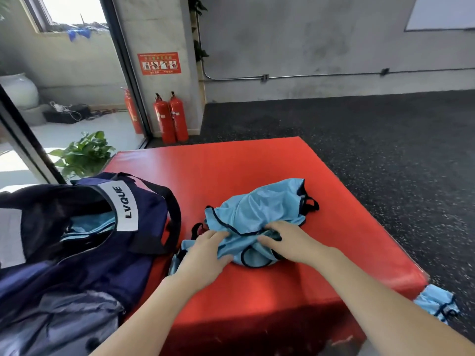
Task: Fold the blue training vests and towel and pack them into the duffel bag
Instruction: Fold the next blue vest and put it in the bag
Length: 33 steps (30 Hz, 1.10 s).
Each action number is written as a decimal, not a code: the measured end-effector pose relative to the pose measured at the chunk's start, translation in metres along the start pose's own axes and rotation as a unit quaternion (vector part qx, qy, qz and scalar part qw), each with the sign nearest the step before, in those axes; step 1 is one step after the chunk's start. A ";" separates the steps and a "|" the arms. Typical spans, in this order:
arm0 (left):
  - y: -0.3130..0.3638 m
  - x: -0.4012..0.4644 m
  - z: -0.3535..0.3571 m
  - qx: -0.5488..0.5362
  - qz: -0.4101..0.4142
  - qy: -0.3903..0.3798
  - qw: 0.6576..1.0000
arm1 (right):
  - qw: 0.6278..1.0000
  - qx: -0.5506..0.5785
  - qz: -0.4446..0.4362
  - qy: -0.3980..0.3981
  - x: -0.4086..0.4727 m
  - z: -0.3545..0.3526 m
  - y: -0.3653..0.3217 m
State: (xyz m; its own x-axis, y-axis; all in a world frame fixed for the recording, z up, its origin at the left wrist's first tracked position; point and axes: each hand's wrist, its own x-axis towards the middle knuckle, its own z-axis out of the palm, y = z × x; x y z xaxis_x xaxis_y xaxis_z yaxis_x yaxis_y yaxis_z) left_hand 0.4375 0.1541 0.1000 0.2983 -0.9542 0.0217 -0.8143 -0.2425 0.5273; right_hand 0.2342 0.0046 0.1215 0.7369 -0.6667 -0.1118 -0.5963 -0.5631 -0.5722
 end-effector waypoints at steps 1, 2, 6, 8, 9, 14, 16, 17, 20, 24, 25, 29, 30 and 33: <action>0.000 0.003 0.000 -0.007 -0.001 -0.004 1.000 | 1.000 -0.028 0.008 0.003 0.006 0.000 0.005; 0.000 0.006 -0.001 -0.018 -0.004 -0.006 1.000 | 0.999 -0.044 0.016 0.011 0.013 -0.001 0.010; 0.001 0.021 -0.003 -0.036 -0.015 0.006 0.999 | 0.997 -0.046 0.042 0.052 0.038 -0.006 0.026; 0.001 0.026 -0.005 -0.046 -0.021 0.022 0.998 | 0.994 -0.052 0.069 0.073 0.049 -0.008 0.029; 0.001 0.029 -0.007 -0.049 -0.022 0.031 0.998 | 0.991 -0.061 0.087 0.077 0.052 -0.010 0.028; -0.003 0.044 -0.020 -0.058 -0.043 0.042 0.997 | 0.970 -0.149 0.141 0.128 0.060 -0.021 0.014; -0.004 0.048 -0.028 -0.076 -0.046 0.056 0.995 | 0.955 -0.184 0.144 0.183 0.059 -0.025 0.001; -0.003 0.049 -0.033 -0.084 -0.048 0.062 0.993 | 0.954 -0.178 0.130 0.202 0.058 -0.025 -0.006; -0.004 0.052 -0.046 -0.144 -0.058 0.096 0.983 | 0.978 -0.078 0.015 0.195 0.051 -0.021 -0.029; -0.005 0.050 -0.055 -0.188 -0.091 0.192 0.959 | 0.992 -0.047 -0.109 0.042 0.042 0.001 -0.035; -0.004 0.050 -0.058 -0.207 -0.097 0.211 0.951 | 0.991 -0.076 -0.108 0.019 0.041 0.006 -0.033; -0.005 0.045 -0.071 -0.217 -0.106 0.230 0.943 | 0.990 -0.096 -0.100 0.014 0.039 0.014 -0.022; -0.007 0.043 -0.072 -0.195 -0.104 0.215 0.951 | 0.990 -0.096 -0.103 0.018 0.040 0.014 -0.020; -0.015 0.034 -0.065 -0.094 -0.100 0.159 0.978 | 0.983 -0.119 -0.137 0.034 0.040 0.015 -0.018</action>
State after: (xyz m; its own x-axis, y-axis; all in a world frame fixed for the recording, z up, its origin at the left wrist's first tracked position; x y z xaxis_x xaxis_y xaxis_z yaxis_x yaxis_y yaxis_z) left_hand 0.4927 0.1370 0.1479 0.6057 -0.7815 0.1498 -0.6274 -0.3532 0.6940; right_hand 0.2792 -0.0050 0.1154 0.8618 -0.5010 0.0793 -0.4423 -0.8188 -0.3661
